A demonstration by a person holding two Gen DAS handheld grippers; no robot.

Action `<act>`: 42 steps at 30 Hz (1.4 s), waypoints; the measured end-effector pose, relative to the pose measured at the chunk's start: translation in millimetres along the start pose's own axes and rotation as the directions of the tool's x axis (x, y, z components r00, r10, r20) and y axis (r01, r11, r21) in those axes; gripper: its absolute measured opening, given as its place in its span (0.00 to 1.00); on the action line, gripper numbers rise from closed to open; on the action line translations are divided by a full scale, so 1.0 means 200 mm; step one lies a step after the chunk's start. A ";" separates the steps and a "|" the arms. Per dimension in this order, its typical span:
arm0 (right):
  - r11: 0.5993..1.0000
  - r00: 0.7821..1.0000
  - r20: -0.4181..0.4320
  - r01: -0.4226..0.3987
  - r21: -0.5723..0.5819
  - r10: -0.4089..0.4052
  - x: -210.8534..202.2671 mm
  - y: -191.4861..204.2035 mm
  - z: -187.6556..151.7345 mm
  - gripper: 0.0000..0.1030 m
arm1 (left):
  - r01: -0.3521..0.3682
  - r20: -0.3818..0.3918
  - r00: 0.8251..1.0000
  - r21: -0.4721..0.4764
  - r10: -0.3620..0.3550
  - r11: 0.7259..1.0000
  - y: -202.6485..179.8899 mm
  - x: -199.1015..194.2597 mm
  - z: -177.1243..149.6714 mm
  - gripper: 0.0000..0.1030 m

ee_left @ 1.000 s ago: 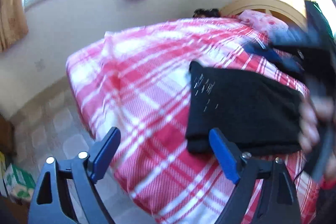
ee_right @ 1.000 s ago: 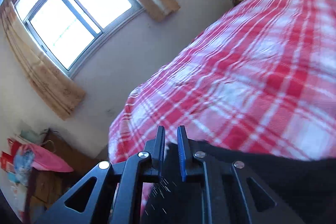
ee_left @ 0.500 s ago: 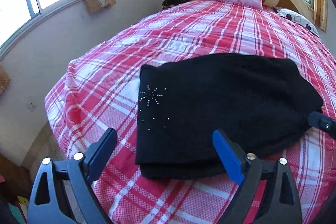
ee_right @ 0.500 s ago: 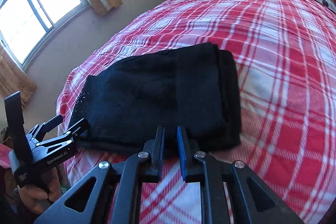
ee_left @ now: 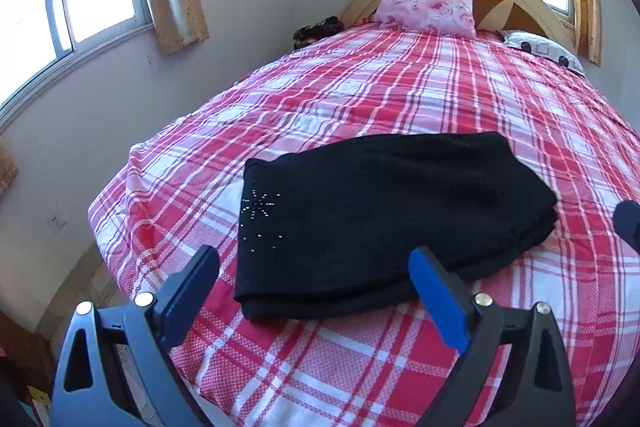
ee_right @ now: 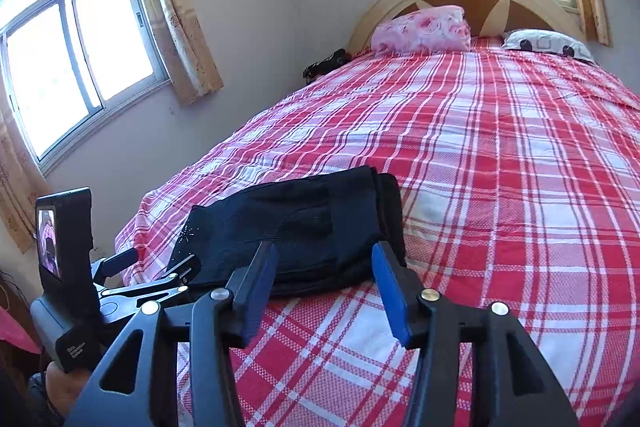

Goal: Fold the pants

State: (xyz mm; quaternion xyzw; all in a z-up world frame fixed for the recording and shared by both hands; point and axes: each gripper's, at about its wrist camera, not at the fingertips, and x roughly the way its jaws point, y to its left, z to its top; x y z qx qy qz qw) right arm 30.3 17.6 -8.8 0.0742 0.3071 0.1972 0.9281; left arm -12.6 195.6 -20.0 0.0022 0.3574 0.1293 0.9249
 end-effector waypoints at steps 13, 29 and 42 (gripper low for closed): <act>0.995 0.994 0.071 0.089 -0.038 -0.086 -0.19 0.03 -0.06 0.52 | 0.050 -0.014 0.999 0.018 -0.050 0.999 -0.08 -0.13 -0.06 1.00; 0.996 0.985 0.156 0.085 -0.027 -0.079 -0.38 0.09 -0.08 0.56 | -0.001 0.083 0.997 0.012 0.000 1.000 -0.06 -0.32 -0.07 1.00; 0.993 0.979 0.183 0.104 -0.049 -0.093 -0.43 0.15 -0.10 0.57 | 0.005 0.131 0.991 0.007 -0.006 1.000 -0.04 -0.38 -0.07 1.00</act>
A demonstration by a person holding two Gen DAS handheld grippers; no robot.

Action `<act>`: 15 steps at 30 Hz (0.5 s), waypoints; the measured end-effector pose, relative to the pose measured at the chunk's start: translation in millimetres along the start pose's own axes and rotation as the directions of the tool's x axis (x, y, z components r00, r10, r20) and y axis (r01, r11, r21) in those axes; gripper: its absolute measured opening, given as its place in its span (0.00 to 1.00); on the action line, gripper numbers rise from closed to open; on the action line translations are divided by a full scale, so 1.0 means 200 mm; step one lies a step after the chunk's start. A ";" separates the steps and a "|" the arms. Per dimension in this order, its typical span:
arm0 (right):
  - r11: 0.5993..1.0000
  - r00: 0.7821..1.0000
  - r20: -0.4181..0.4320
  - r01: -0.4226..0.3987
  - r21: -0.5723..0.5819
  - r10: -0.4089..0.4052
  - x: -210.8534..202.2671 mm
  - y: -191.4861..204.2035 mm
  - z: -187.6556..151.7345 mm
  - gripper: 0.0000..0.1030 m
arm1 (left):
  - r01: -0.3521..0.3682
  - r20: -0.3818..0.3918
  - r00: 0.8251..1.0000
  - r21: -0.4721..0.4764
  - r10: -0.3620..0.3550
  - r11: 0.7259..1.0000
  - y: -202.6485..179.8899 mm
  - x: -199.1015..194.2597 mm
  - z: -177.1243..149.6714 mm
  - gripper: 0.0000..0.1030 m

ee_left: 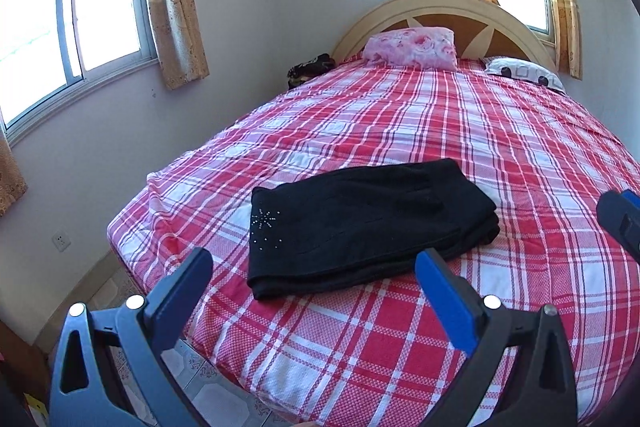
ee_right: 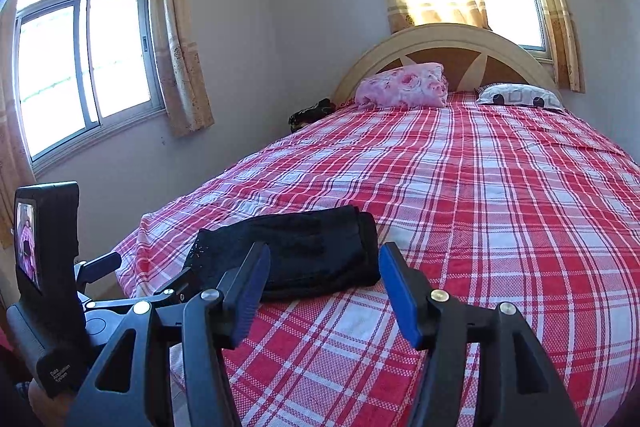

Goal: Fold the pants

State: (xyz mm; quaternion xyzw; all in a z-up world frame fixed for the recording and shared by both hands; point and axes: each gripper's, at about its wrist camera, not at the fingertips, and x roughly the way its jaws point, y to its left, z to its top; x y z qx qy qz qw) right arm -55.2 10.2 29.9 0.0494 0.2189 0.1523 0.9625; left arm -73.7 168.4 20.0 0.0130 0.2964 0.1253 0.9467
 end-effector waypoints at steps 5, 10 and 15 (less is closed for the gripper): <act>1.000 1.000 0.002 0.000 0.002 0.000 0.00 0.00 0.00 0.57 | 0.006 -0.015 1.000 -0.012 -0.006 1.000 0.01 0.01 0.00 1.00; 1.000 1.000 -0.001 -0.003 0.006 0.003 0.00 0.00 0.00 0.57 | 0.001 -0.016 1.000 -0.013 -0.002 1.000 0.01 0.01 0.00 1.00; 1.000 1.000 -0.016 -0.006 0.008 0.006 0.02 0.01 -0.01 0.57 | 0.006 -0.020 1.000 -0.016 -0.006 1.000 0.02 0.02 0.00 1.00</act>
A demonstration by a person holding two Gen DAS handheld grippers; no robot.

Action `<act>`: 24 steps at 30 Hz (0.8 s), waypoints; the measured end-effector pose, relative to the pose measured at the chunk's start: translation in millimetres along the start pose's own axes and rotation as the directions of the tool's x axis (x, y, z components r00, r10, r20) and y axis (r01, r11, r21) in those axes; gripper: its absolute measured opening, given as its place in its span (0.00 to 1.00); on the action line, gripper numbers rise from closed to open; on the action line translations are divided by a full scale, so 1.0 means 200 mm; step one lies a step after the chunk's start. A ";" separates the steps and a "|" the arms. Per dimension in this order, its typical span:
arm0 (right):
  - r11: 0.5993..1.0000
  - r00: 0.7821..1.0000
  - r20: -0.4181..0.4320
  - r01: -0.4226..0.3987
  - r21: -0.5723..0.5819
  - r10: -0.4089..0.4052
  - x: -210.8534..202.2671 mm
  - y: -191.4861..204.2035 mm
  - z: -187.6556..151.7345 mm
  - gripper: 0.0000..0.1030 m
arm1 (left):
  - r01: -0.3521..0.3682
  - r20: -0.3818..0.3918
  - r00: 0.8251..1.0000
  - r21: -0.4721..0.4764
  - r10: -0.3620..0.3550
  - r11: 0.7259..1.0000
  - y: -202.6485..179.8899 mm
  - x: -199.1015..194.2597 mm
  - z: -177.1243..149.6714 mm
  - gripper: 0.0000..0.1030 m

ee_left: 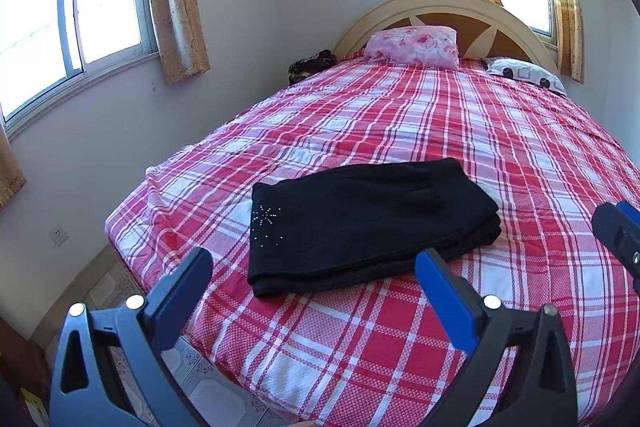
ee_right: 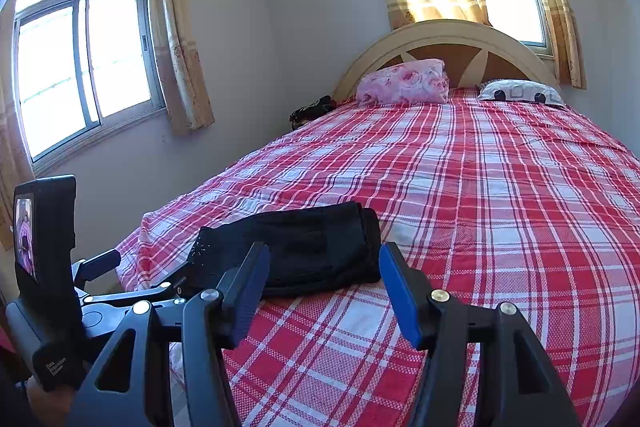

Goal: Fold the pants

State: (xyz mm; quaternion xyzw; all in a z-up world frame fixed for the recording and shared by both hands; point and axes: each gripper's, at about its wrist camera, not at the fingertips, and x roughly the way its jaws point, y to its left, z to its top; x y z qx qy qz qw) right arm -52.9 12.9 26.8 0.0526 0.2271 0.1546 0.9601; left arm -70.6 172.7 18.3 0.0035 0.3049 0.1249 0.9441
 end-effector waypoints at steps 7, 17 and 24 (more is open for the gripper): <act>1.000 1.000 -0.006 0.001 0.002 -0.001 0.01 0.00 0.00 0.58 | -0.003 -0.013 1.000 0.013 0.003 1.000 -0.01 0.02 -0.01 1.00; 1.000 1.000 -0.015 0.009 0.014 -0.009 0.02 -0.01 0.00 0.58 | -0.005 -0.015 1.000 0.010 0.005 1.000 -0.01 0.02 0.00 1.00; 1.000 1.000 -0.020 0.014 0.020 -0.013 0.03 -0.03 -0.01 0.58 | -0.004 -0.022 1.000 0.016 0.004 1.000 -0.02 0.04 -0.01 1.00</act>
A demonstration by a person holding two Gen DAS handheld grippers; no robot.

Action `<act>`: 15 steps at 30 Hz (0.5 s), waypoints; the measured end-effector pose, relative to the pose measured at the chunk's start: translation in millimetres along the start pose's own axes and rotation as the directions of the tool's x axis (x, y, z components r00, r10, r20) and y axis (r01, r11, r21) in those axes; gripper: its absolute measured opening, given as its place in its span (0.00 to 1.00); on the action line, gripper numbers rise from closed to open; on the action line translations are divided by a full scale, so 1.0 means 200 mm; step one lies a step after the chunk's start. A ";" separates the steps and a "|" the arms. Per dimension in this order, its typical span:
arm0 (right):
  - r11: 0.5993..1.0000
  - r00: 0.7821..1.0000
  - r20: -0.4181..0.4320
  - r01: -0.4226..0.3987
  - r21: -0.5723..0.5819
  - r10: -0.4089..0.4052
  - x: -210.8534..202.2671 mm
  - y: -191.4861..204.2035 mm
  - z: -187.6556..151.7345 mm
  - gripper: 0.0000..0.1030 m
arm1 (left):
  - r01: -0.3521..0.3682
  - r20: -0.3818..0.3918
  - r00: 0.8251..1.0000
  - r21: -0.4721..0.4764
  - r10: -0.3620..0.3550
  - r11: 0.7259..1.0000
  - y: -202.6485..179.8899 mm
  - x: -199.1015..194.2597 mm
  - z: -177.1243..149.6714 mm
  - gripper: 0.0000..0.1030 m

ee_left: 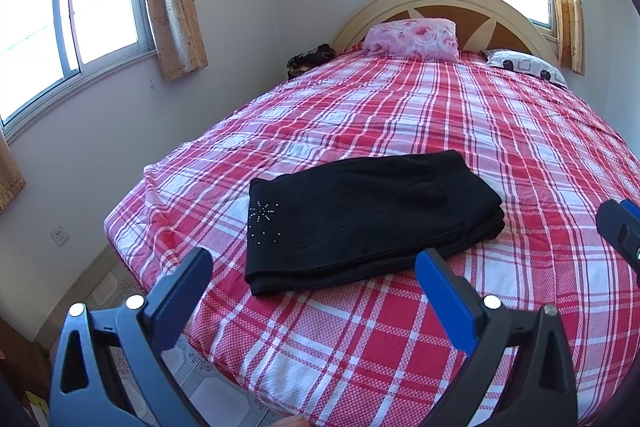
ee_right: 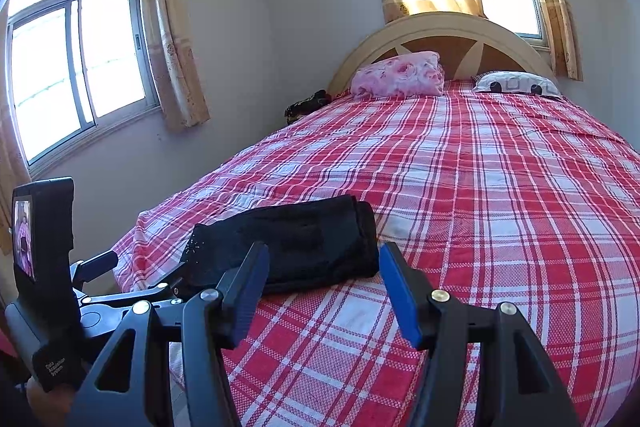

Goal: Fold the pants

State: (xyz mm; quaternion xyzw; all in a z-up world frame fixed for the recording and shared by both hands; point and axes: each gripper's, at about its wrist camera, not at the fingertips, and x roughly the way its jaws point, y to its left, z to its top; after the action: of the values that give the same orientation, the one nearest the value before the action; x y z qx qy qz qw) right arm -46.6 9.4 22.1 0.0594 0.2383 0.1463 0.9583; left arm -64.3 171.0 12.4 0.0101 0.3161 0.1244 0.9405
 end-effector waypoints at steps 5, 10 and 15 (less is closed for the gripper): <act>1.000 1.000 -0.007 0.001 0.005 -0.001 0.01 -0.01 -0.01 0.58 | -0.002 -0.005 1.000 0.003 0.002 1.000 -0.01 0.01 0.00 1.00; 1.000 1.000 -0.009 0.004 0.014 -0.004 0.02 -0.02 -0.01 0.58 | 0.001 -0.013 1.000 0.001 -0.001 1.000 -0.02 0.02 -0.01 1.00; 1.000 1.000 -0.010 0.009 0.021 -0.008 0.02 -0.03 -0.01 0.58 | 0.002 -0.013 1.000 0.006 -0.002 1.000 -0.02 0.02 -0.01 1.00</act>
State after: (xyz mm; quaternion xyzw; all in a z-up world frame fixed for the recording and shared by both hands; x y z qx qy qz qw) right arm -43.3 4.1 16.8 0.0677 0.2448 0.1401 0.9570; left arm -60.7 167.7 7.7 0.0116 0.3225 0.1226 0.9385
